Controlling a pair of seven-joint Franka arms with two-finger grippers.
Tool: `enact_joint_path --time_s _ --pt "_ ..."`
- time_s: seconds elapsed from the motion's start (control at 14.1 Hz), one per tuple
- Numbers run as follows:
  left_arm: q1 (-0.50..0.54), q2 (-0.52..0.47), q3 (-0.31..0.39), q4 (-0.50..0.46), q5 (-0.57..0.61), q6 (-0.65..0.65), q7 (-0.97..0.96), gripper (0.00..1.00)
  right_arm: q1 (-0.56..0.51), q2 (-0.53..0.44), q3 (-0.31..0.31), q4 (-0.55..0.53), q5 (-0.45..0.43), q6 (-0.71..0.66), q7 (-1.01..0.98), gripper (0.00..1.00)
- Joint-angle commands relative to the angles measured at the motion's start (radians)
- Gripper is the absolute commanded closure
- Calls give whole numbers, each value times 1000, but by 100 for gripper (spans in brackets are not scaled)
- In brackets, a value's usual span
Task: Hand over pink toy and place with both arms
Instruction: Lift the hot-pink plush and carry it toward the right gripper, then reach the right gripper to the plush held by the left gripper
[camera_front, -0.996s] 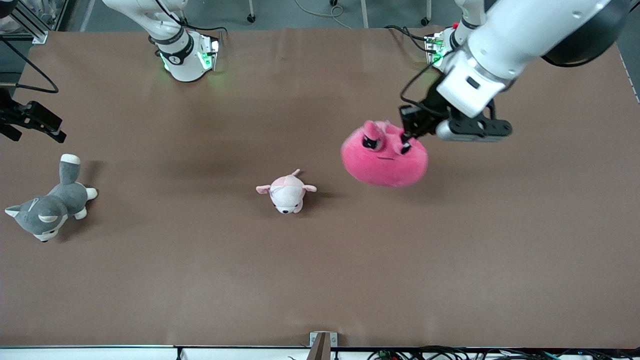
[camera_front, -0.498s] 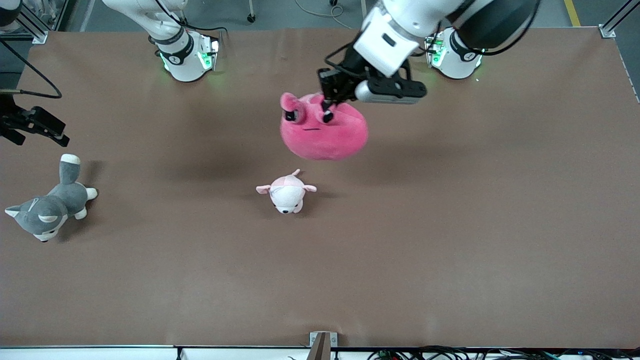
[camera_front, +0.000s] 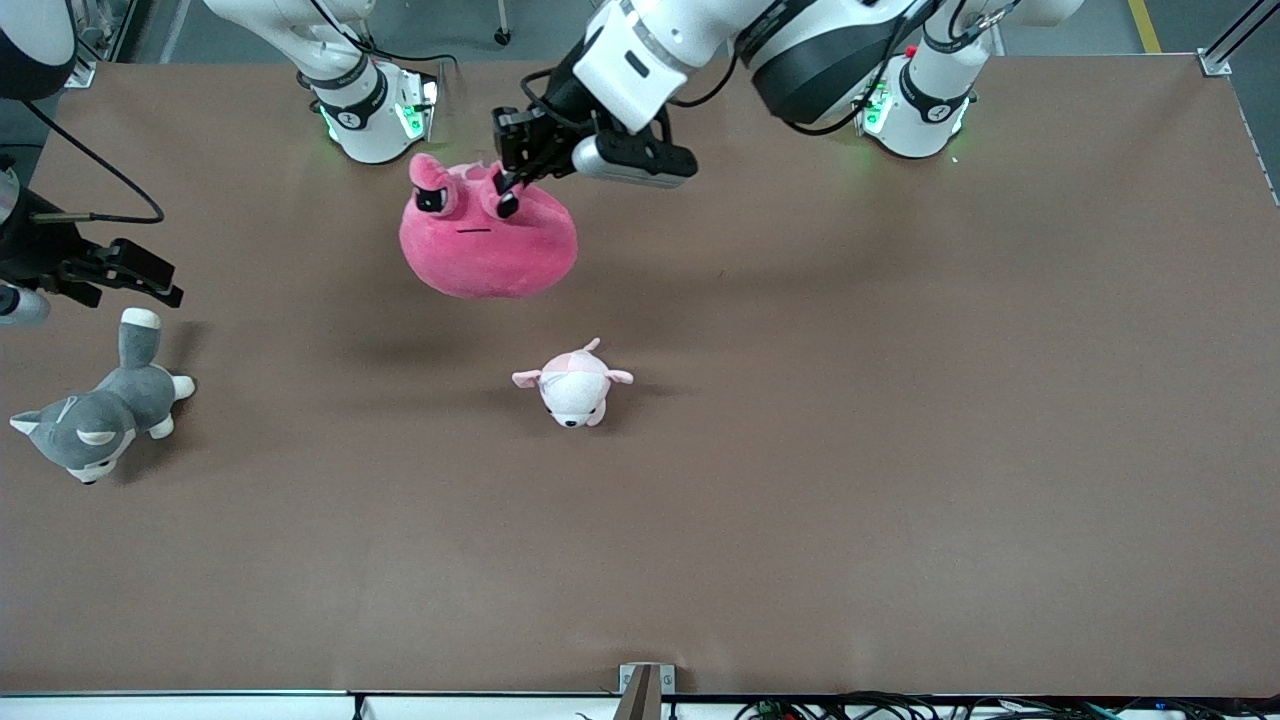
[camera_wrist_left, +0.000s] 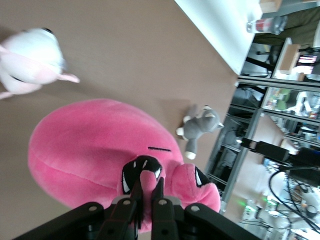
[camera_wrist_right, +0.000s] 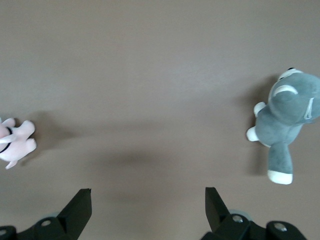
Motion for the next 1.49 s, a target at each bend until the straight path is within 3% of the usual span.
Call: enact_joint_path --time_s 0.0,0.14,0.57,0.85,1.07,1.21,1.42 --pt "-50 61 4 44 -6 108 -34 99 23 3 0 66 124 -113 5 0" --pt "-67 84 4 44 -6 165 -65 99 21 3 -2 88 272 -151 6 0" --pt "-69 105 6 49 -6 175 -86 99 60 3 1 95 520 -237 112 0" --pt "-69 115 6 49 -6 195 -86 99 161 3 0 154 529 -234 273 5" --pt "-69 112 6 49 -6 195 -86 99 199 3 0 158 519 -232 289 6" --pt "-69 113 7 47 -4 195 -86 99 209 4 0 157 516 -227 289 13" --pt "-66 116 7 49 -4 195 -83 99 224 10 0 157 450 -221 285 13"
